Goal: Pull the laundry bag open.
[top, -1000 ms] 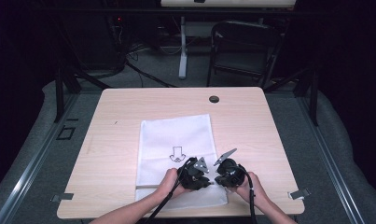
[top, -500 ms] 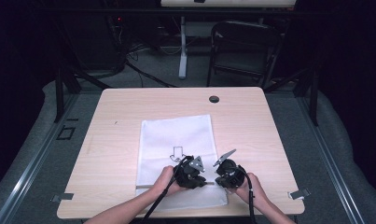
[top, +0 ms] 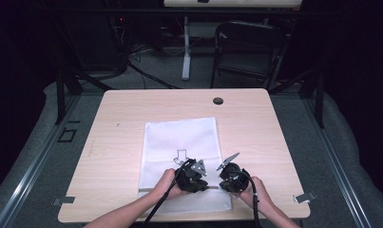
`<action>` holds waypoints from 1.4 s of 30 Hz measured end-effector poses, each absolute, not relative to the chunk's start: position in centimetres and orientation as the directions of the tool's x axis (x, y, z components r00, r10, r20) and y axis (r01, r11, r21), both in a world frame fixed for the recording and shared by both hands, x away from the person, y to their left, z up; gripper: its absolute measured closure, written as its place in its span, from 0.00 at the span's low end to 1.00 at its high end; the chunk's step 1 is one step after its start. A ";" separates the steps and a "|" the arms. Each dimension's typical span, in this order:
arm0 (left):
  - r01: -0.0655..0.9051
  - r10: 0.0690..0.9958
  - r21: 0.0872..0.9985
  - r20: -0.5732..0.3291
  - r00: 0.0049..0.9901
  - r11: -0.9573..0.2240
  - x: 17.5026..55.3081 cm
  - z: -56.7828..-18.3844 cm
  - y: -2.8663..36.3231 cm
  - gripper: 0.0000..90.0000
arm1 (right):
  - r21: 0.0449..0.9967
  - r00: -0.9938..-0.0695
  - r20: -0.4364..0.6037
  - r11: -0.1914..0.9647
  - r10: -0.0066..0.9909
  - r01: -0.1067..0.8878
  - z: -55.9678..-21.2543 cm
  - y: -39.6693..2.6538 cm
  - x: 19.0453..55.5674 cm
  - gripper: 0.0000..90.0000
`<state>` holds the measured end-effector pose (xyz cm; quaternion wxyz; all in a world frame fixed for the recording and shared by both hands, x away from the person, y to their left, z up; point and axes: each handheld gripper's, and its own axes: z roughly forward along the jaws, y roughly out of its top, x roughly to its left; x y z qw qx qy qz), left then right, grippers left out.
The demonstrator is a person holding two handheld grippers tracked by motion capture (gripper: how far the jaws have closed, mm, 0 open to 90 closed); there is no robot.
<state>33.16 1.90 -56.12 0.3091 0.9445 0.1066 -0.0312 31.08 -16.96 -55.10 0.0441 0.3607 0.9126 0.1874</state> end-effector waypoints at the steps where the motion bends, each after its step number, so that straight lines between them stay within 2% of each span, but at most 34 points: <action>1: 0.220 0.179 0.576 -0.127 0.976 -0.787 33.2 -56.1 1.9 0.91 | 0.373 -0.733 0.053 0.667 0.678 0.645 -55.1 -16.9 31.1 1.00; 9: 0.204 0.172 0.561 -0.110 0.979 -0.803 33.0 -55.8 2.9 0.91 | 0.372 -0.732 0.056 0.666 0.679 0.647 -55.1 -16.9 30.9 1.00; 13: 0.232 0.186 0.569 -0.138 0.973 -0.789 33.0 -56.0 4.2 0.91 | 0.359 -0.741 0.068 0.677 0.668 0.643 -55.0 -16.9 31.1 1.00; 15: 0.215 0.182 0.566 -0.115 0.977 -0.796 32.8 -56.0 4.0 0.91 | 0.353 -0.741 0.071 0.678 0.668 0.645 -55.0 -16.8 31.2 1.00; 24: 0.216 0.171 0.566 -0.133 0.976 -0.796 33.1 -56.1 4.0 0.91 | 0.403 -0.794 0.037 0.718 0.606 0.567 -54.6 -15.8 31.1 1.00; 29: 0.197 0.164 0.554 -0.109 0.980 -0.809 33.5 -55.9 3.8 0.91 | 0.387 -0.788 0.038 0.718 0.615 0.579 -55.1 -15.8 31.5 1.00; 42: 0.236 0.213 0.562 -0.108 0.971 -0.793 33.5 -55.8 3.7 0.91 | 0.420 -0.774 0.029 0.695 0.632 0.583 -55.4 -16.1 32.0 1.00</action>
